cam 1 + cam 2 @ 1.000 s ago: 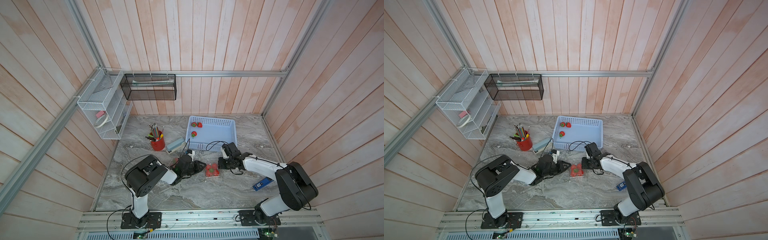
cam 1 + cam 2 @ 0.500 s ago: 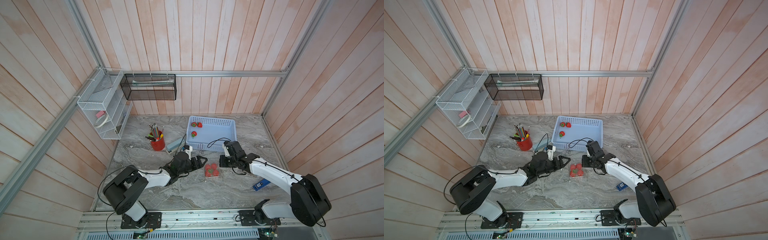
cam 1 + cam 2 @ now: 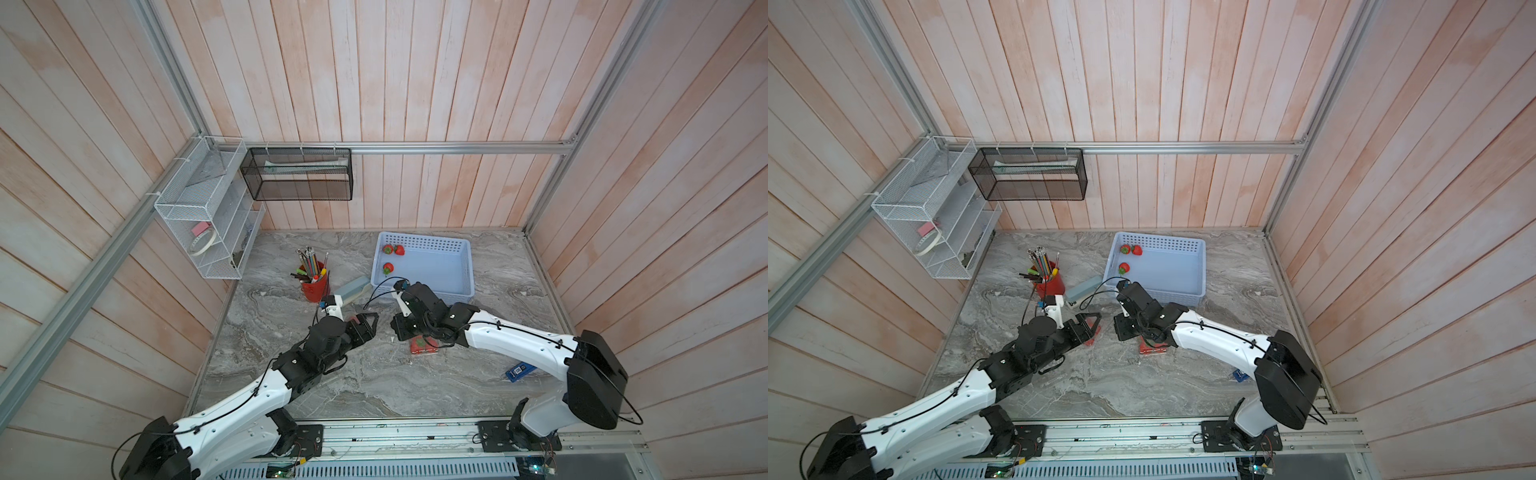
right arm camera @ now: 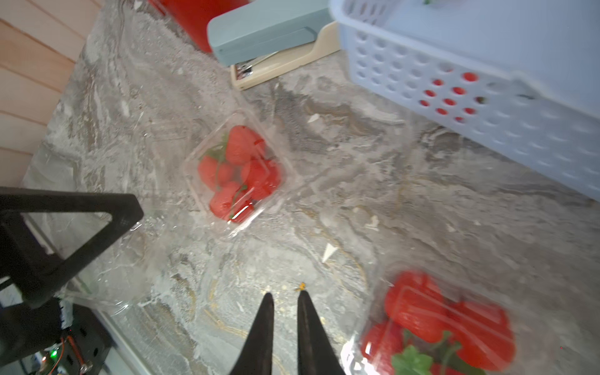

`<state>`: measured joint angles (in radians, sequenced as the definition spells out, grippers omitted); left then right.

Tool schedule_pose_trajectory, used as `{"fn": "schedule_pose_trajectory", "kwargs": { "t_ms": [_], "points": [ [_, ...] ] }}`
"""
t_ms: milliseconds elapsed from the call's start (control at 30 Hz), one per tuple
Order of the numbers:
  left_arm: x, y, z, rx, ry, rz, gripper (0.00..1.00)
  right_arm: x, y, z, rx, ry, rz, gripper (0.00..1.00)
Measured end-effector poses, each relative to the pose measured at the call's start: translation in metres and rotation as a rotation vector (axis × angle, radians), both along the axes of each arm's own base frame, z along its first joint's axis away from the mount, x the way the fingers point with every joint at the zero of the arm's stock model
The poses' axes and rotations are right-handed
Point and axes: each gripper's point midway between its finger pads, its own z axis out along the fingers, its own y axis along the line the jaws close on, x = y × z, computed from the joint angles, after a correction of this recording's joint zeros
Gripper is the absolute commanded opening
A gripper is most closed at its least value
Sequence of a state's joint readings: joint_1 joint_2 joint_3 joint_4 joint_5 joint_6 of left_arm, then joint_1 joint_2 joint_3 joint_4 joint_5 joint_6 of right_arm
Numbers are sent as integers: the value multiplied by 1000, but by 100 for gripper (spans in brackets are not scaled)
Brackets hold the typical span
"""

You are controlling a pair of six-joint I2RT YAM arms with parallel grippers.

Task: Pack strawberries into containers
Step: Move the packing box to the center of the board.

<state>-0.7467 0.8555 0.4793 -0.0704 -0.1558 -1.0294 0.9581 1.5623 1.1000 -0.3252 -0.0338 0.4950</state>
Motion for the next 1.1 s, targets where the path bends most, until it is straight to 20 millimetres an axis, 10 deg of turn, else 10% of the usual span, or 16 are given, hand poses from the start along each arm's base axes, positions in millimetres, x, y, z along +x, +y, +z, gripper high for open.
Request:
{"fn": "schedule_pose_trajectory", "kwargs": {
  "t_ms": [467, 667, 1100],
  "points": [
    [-50, 141, -28, 146, 135, 506, 87, -45, 120, -12, 74, 74, 340, 4],
    [-76, 190, -11, 111, 120, 689, 84, -68, 156, -22, 76, 111, 465, 4],
    [-95, 226, 6, 104, 63, 797, 83, -103, 141, -88, -107, 245, 553, 1]
  ]
}}
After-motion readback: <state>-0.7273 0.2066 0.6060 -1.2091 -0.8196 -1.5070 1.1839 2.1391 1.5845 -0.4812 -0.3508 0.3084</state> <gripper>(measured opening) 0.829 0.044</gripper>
